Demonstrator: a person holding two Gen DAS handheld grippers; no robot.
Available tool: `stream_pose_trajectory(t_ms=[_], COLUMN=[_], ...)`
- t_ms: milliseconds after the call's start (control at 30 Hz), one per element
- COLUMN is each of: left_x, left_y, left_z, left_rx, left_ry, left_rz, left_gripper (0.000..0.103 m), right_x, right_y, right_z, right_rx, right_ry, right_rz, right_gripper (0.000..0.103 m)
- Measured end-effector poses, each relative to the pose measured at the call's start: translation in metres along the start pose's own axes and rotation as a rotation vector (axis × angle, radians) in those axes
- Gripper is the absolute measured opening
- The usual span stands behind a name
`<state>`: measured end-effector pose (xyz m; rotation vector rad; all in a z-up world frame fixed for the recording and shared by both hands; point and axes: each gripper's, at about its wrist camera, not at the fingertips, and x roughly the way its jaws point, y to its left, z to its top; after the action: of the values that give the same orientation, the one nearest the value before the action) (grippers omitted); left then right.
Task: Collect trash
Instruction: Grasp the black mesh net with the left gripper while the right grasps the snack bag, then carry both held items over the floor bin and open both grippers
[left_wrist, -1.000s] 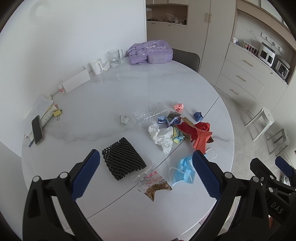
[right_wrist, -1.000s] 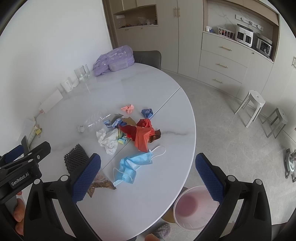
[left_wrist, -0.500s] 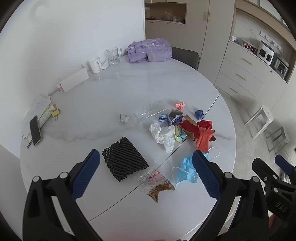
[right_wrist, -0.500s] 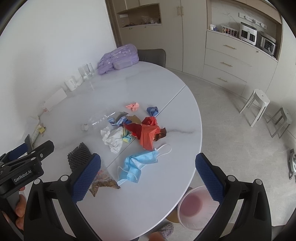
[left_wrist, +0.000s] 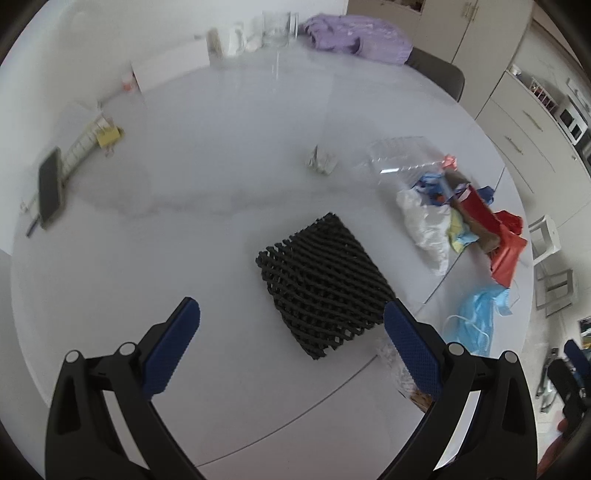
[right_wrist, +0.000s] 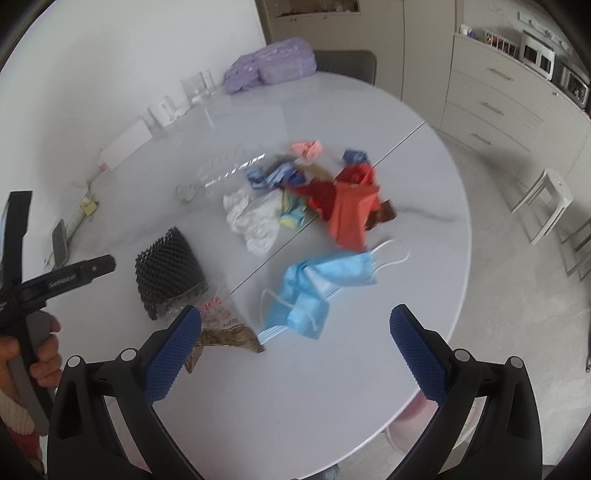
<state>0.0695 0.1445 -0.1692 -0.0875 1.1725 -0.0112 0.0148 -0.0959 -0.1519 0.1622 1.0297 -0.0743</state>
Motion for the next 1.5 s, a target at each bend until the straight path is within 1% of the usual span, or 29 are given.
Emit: stream_pose_trajectory(t_ms=[67,133,233,300,367,467,500,533,567,600,633,667,700,733,767,833,967,1033,1067,1100,1133,1167,1200,1267,1300,1333,1400,1500], left_x=[0.024,0.044,0.066,0.076,0.083,0.092,0.096,0.101,0.102,0.101,0.101,0.101,0.101,0.101,0.1,0.096,0.083,0.076,0.074,0.071,0.064,0.059,0.059,0.047,0.042,0.035,0.02,-0.002], left_y=[0.002,0.002,0.003,0.001,-0.001,-0.004,-0.004,-0.004,-0.004,-0.004,-0.004,-0.002,0.001,0.006,0.011,0.021,0.03,0.033,0.033,0.033,0.038,0.037,0.035,0.039,0.039,0.039,0.039,0.029], left_z=[0.004,0.007,0.01,0.011,0.012,0.013,0.013,0.012,0.012,0.012,0.012,0.014,0.014,0.015,0.015,0.017,0.018,0.017,0.019,0.022,0.02,0.02,0.02,0.02,0.02,0.02,0.017,0.014], left_rx=[0.001,-0.002,-0.045,-0.072,-0.074,-0.095,-0.106,-0.116,-0.119,-0.118,-0.116,-0.115,-0.121,-0.138,-0.158,-0.173,-0.162,-0.16,-0.156,-0.152,-0.144,-0.136,-0.131,-0.116,-0.112,-0.105,-0.088,-0.037], left_ry=[0.038,0.08,0.136,0.158,0.166,0.187,0.196,0.218,0.21,0.203,0.205,0.204,0.203,0.208,0.208,0.196,0.156,0.14,0.131,0.124,0.112,0.102,0.095,0.073,0.068,0.058,0.041,0.018], left_rz=[-0.015,-0.025,-0.086,-0.107,-0.122,-0.134,-0.132,-0.115,-0.107,-0.12,-0.13,-0.143,-0.162,-0.199,-0.219,-0.232,-0.236,-0.244,-0.248,-0.249,-0.246,-0.245,-0.243,-0.232,-0.23,-0.233,-0.237,-0.244], left_gripper=[0.095,0.092,0.085,0.085,0.079,0.062,0.049,0.042,0.04,0.032,0.02,0.016,0.013,0.012,0.012,0.011,0.011,0.011,0.011,0.011,0.011,0.011,0.011,0.011,0.011,0.011,0.011,0.011], right_x=[0.01,0.016,0.023,0.028,0.031,0.037,0.039,0.043,0.045,0.05,0.053,0.055,0.056,0.056,0.056,0.056,0.064,0.073,0.08,0.093,0.1,0.109,0.119,0.122,0.118,0.113,0.098,0.068], right_y=[0.006,0.012,0.02,0.024,0.027,0.034,0.036,0.039,0.041,0.046,0.05,0.054,0.06,0.066,0.073,0.086,0.121,0.132,0.137,0.142,0.144,0.146,0.147,0.15,0.151,0.152,0.15,0.133], right_z=[-0.003,-0.003,-0.003,-0.003,-0.003,-0.002,-0.002,-0.001,-0.001,-0.001,-0.002,-0.002,-0.003,-0.004,-0.007,-0.012,-0.026,-0.032,-0.035,-0.039,-0.041,-0.044,-0.047,-0.049,-0.047,-0.044,-0.037,-0.026], right_rx=[-0.008,-0.021,-0.044,-0.055,-0.063,-0.07,-0.072,-0.078,-0.084,-0.102,-0.119,-0.131,-0.156,-0.181,-0.213,-0.277,-0.479,-0.539,-0.567,-0.605,-0.621,-0.639,-0.657,-0.678,-0.679,-0.668,-0.629,-0.52], right_ry=[0.018,0.026,0.036,0.045,0.054,0.063,0.068,0.075,0.082,0.098,0.112,0.12,0.127,0.131,0.136,0.136,0.127,0.119,0.121,0.141,0.156,0.175,0.197,0.174,0.17,0.162,0.137,0.093], right_rz=[0.01,0.013,0.015,0.017,0.021,0.039,0.042,0.045,0.045,0.047,0.056,0.063,0.074,0.089,0.105,0.11,0.072,0.041,0.015,-0.017,-0.03,-0.049,-0.07,-0.101,-0.093,-0.072,-0.023,0.032], right_gripper=[0.101,0.101,0.101,0.101,0.101,0.101,0.101,0.101,0.101,0.099,0.098,0.098,0.098,0.098,0.098,0.098,0.098,0.096,0.092,0.081,0.068,0.06,0.047,0.041,0.038,0.036,0.036,0.036])
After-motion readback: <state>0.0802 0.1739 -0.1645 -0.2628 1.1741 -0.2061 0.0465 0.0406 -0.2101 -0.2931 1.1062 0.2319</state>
